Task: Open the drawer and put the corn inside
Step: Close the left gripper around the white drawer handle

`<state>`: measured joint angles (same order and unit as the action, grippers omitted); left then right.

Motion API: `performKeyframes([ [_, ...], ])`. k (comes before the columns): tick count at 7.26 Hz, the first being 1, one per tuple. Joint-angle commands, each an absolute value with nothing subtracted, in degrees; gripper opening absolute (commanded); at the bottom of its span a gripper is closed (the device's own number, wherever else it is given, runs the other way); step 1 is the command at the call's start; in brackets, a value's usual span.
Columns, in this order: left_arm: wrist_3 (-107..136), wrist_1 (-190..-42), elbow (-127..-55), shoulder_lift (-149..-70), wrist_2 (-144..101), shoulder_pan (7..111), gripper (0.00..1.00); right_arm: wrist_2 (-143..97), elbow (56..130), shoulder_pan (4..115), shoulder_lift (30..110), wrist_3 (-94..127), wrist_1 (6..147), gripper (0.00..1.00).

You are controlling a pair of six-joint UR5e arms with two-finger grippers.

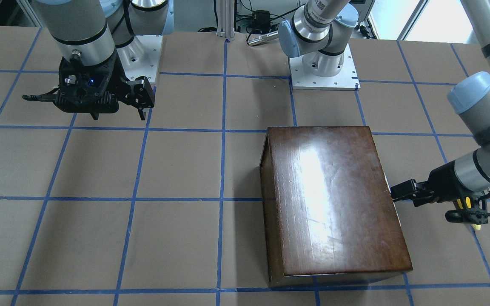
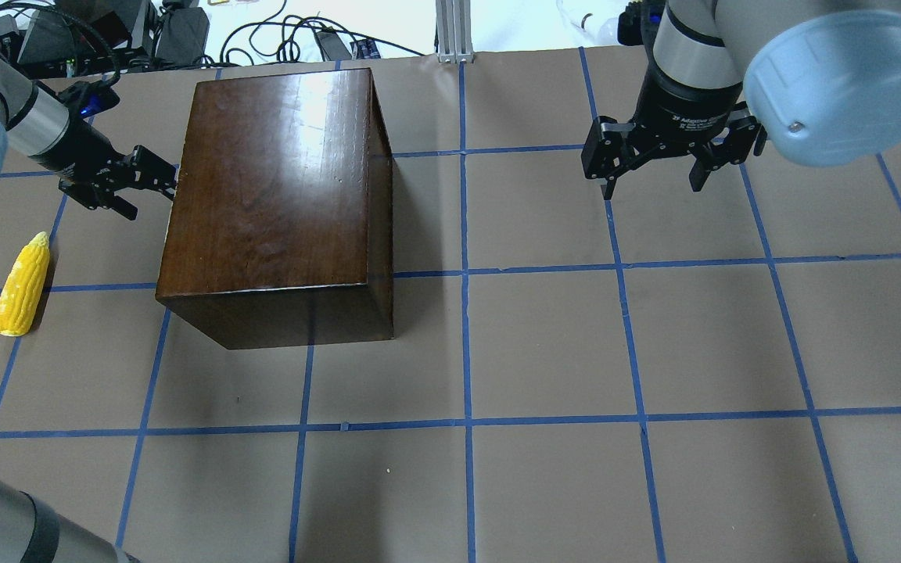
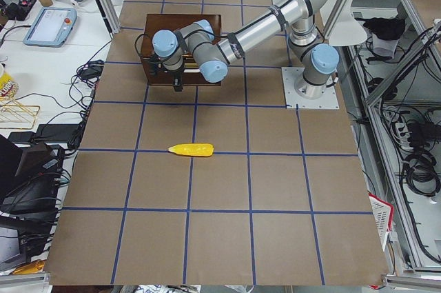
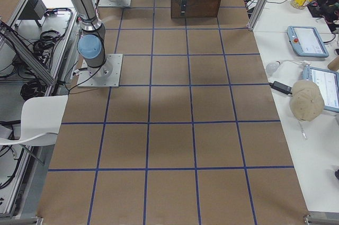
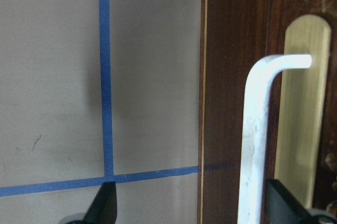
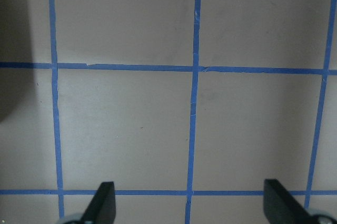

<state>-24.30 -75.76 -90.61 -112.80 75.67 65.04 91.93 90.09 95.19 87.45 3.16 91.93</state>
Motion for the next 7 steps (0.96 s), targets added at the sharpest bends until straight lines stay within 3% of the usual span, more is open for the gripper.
performKeyframes([
  [1,-24.3,-75.8,-90.5,-113.3,75.7,65.0,1.00,91.9,90.1,95.2,87.5,3.2,91.9,1.00],
  [7,-26.1,-75.5,-89.7,-114.0,76.2,64.1,1.00,91.9,90.1,95.2,87.5,3.2,91.9,1.00],
])
